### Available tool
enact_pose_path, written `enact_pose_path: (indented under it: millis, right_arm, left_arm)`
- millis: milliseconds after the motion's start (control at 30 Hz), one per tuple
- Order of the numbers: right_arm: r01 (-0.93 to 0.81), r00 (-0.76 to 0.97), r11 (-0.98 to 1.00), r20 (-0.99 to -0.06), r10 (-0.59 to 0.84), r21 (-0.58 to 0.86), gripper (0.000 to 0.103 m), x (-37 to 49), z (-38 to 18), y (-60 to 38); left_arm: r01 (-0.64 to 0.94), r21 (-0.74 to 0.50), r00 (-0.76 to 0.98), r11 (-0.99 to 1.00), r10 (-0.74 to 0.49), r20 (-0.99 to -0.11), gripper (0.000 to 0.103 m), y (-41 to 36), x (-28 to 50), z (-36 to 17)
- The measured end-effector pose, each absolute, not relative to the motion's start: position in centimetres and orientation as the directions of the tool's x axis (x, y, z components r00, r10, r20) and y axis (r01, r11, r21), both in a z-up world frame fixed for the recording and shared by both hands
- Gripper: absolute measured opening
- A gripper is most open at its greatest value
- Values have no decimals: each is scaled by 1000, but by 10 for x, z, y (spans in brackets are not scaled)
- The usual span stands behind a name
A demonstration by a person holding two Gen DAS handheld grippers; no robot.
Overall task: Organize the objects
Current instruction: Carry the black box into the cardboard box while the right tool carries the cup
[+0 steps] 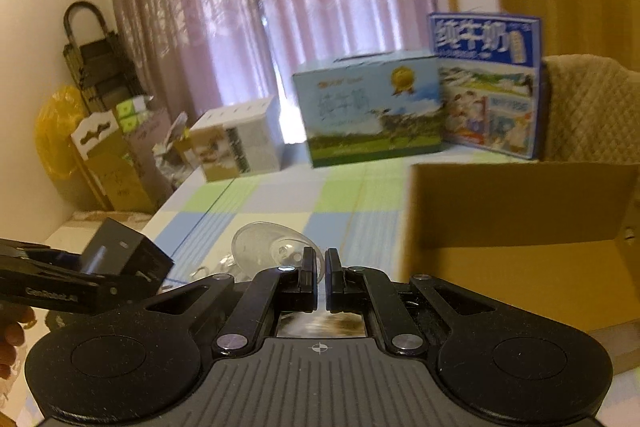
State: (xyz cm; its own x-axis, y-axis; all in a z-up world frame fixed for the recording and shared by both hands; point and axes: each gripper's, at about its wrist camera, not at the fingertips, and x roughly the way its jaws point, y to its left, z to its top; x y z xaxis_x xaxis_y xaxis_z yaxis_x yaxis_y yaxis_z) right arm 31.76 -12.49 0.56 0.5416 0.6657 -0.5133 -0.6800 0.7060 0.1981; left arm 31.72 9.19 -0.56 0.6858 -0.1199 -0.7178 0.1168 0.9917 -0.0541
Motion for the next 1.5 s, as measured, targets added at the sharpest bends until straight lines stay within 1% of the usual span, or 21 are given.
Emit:
enact_pose_path:
  millis: [200, 433, 700, 1067, 1500]
  right_arm:
    - [-639, 598, 744, -483, 640, 194, 0, 338, 24, -188]
    - [-596, 653, 785, -469, 595, 167, 0, 371, 33, -252]
    - [-561, 689, 818, -477, 545, 124, 0, 419, 31, -306]
    - [-557, 671, 827, -545, 503, 78, 0, 478, 7, -333]
    - [-556, 649, 829, -591, 479, 60, 0, 511, -8, -340]
  left_arm:
    - [186, -62, 693, 981, -175, -699, 79, 18, 327, 8]
    - [252, -83, 688, 964, -239, -685, 79, -72, 338, 18]
    - [238, -75, 703, 968, -225, -674, 79, -137, 370, 24]
    - [185, -63, 666, 981, -172, -726, 79, -181, 422, 1]
    - [144, -32, 626, 989, -116, -771, 80, -197, 452, -27]
